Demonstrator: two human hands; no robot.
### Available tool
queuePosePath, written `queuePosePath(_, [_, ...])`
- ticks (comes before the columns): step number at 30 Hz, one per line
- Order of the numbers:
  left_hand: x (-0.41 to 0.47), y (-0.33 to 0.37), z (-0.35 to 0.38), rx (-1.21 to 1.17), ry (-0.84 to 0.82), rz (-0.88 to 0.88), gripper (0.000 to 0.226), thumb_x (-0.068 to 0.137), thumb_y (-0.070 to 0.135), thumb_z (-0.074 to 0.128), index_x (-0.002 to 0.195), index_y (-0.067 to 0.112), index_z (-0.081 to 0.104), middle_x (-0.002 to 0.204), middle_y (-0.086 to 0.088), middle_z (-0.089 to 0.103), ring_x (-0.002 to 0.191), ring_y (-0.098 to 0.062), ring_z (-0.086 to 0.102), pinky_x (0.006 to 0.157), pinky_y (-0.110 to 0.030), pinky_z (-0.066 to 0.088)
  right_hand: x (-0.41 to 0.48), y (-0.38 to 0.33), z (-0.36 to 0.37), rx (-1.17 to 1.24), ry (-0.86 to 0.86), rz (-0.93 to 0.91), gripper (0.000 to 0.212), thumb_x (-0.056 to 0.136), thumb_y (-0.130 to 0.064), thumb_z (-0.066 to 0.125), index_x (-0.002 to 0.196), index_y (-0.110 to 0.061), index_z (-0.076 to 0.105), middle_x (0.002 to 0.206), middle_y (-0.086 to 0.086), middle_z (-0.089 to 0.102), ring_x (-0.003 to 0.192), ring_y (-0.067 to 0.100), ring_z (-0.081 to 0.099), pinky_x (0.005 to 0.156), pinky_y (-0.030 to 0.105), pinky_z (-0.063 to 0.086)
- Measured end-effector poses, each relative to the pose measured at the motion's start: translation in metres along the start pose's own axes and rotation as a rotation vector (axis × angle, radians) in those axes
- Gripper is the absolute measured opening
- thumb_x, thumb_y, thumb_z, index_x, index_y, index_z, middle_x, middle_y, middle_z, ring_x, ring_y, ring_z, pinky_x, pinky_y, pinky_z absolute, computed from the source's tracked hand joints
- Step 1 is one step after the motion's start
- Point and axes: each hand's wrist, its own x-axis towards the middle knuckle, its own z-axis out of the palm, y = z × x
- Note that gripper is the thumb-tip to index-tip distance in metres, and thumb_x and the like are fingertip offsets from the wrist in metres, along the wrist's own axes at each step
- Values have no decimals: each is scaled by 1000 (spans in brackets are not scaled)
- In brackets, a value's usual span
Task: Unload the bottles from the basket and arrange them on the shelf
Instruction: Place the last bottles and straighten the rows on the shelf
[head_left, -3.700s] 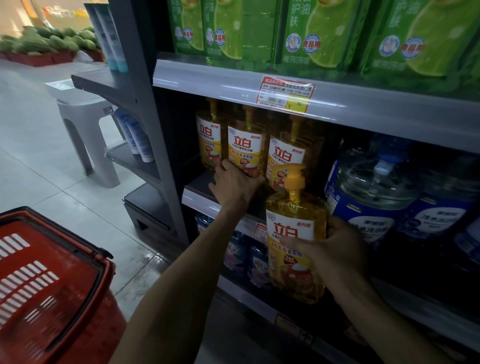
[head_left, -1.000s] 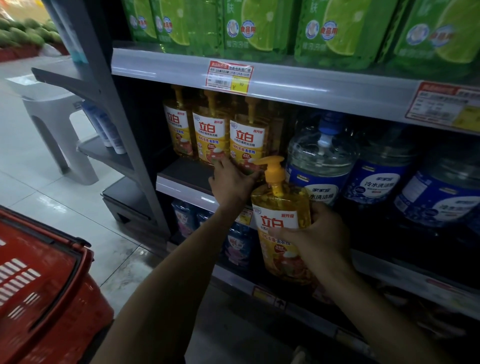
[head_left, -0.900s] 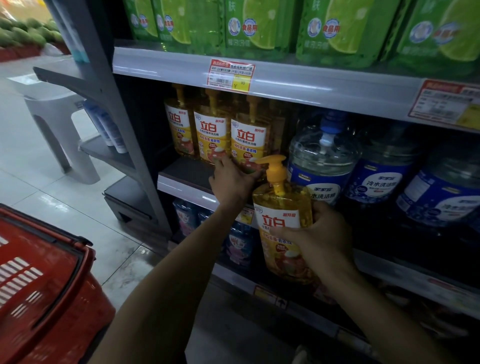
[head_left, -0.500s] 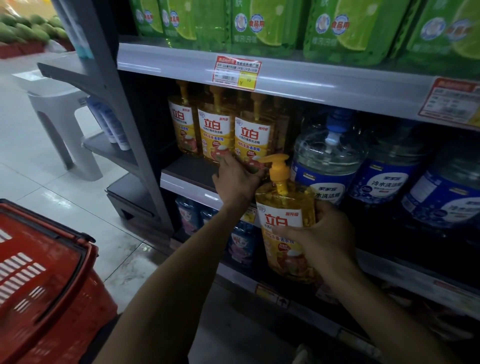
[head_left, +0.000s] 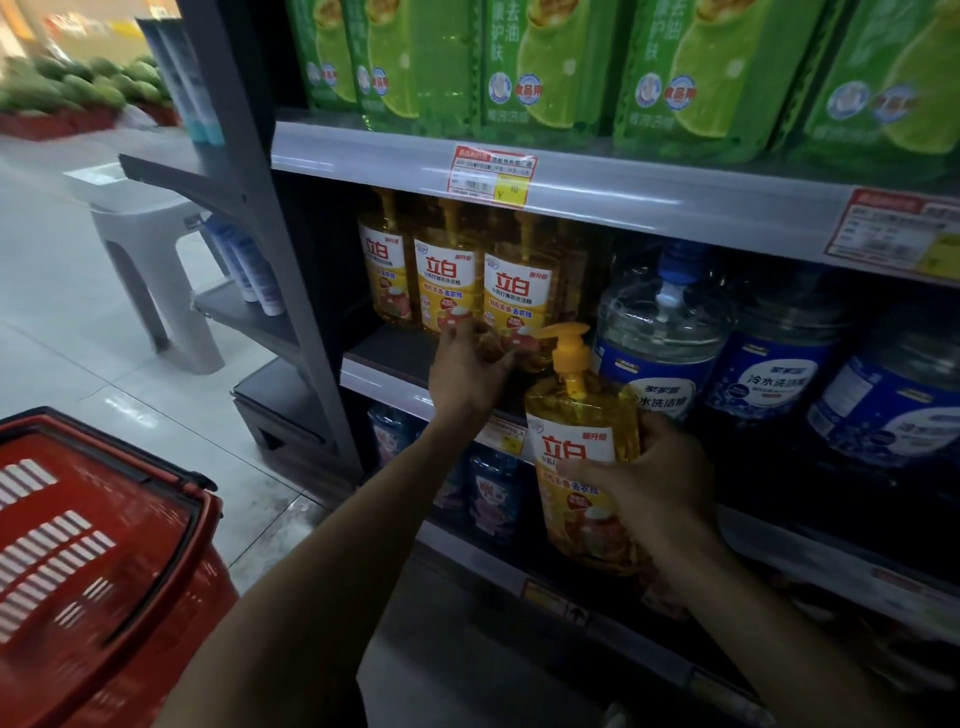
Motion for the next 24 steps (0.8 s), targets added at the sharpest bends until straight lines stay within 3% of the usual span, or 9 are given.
queuePosePath(5, [-14,-9,-27,-54,-38,-19,34,87,53,72,113,34,60,116,9,66,104,-10,65,88,-45,59,-8,-7,3,50,-32,-38,61,60,-17,98,113,-17,69,105,-2,75,83,14,71,43,19,54])
queuePosePath(10, [-35,3,-62,-322,-133,-127,13,94,29,72,104,21,68,96,7,75,89,-9,73,88,-45,61,-12,-17,19,99,-81,-95,53,64,-16,96,109,-19,67,101,-4,74,79,6,68,45,17,52])
queuePosePath(13, [-52,10,-92,-394,-194,-166,5,100,22,63,100,21,68,95,2,73,88,-7,72,78,-29,59,-14,-28,38,121,-95,-149,57,65,-19,95,114,-21,66,105,-7,74,87,3,67,60,24,55])
queuePosePath(16, [-69,9,-122,-401,-237,-235,22,104,9,49,105,20,68,108,-4,72,102,-19,70,84,-40,59,-13,-38,59,146,-89,-187,62,65,-20,96,118,-23,66,109,-8,74,99,12,71,76,40,63])
queuePosePath(20, [-75,4,-147,-400,-319,-276,19,98,6,60,108,22,66,107,-4,73,99,-18,71,88,-39,59,-14,-48,84,137,-135,-296,70,69,-23,94,130,-28,61,120,-13,70,111,7,66,81,25,56])
queuePosePath(24, [-69,-7,-154,-490,-281,-374,25,96,12,63,120,18,59,115,-8,69,104,-25,69,86,-40,59,-11,-55,106,100,-172,-379,75,73,-31,90,139,-29,56,130,-12,65,122,8,59,97,34,54])
